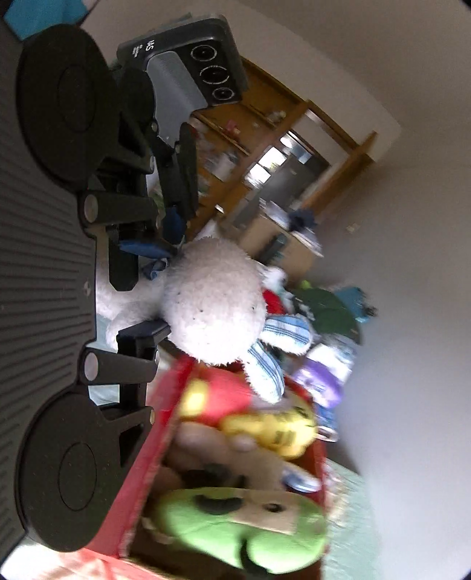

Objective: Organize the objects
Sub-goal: 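Carry the bunny over the red box and lower it beside the tiger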

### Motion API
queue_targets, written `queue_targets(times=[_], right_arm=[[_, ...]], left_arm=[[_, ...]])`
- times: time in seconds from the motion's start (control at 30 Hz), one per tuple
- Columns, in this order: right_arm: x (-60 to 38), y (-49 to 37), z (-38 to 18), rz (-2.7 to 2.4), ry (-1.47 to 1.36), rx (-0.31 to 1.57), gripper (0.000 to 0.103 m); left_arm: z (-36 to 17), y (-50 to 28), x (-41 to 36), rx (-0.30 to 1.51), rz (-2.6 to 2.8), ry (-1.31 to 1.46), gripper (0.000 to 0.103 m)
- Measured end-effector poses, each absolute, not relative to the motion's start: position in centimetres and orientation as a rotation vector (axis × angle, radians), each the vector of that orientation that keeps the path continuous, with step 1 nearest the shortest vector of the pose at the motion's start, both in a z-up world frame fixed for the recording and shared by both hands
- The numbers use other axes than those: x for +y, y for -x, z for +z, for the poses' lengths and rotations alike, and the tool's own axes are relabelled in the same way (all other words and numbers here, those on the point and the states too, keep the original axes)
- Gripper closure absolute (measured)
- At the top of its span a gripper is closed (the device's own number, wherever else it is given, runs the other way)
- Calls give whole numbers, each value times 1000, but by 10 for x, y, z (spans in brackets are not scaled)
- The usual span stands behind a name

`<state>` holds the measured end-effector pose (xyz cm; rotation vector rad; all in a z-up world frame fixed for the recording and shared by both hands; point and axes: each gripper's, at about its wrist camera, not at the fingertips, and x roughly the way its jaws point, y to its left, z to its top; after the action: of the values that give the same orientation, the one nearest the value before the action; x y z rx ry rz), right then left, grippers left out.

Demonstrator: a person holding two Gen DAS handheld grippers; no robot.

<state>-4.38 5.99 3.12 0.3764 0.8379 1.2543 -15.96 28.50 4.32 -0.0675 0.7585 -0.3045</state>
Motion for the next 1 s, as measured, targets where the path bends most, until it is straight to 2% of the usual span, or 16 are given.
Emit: queue_targets(times=[0.2,0.47,0.9,1.0], right_arm=[[74,33,40,1066,-425,747,63],[88,11,29,857,-393,715,62],[110,-21,4,715,-262,831,62],[109,-23,1,677,-230,850,59]], left_arm=[[49,126,302,682,-375,48,45],[31,72,303,660,-433,35,45],[-13,15,290,817,-404,53,43],[-18,11,287,833,-391,56,41]])
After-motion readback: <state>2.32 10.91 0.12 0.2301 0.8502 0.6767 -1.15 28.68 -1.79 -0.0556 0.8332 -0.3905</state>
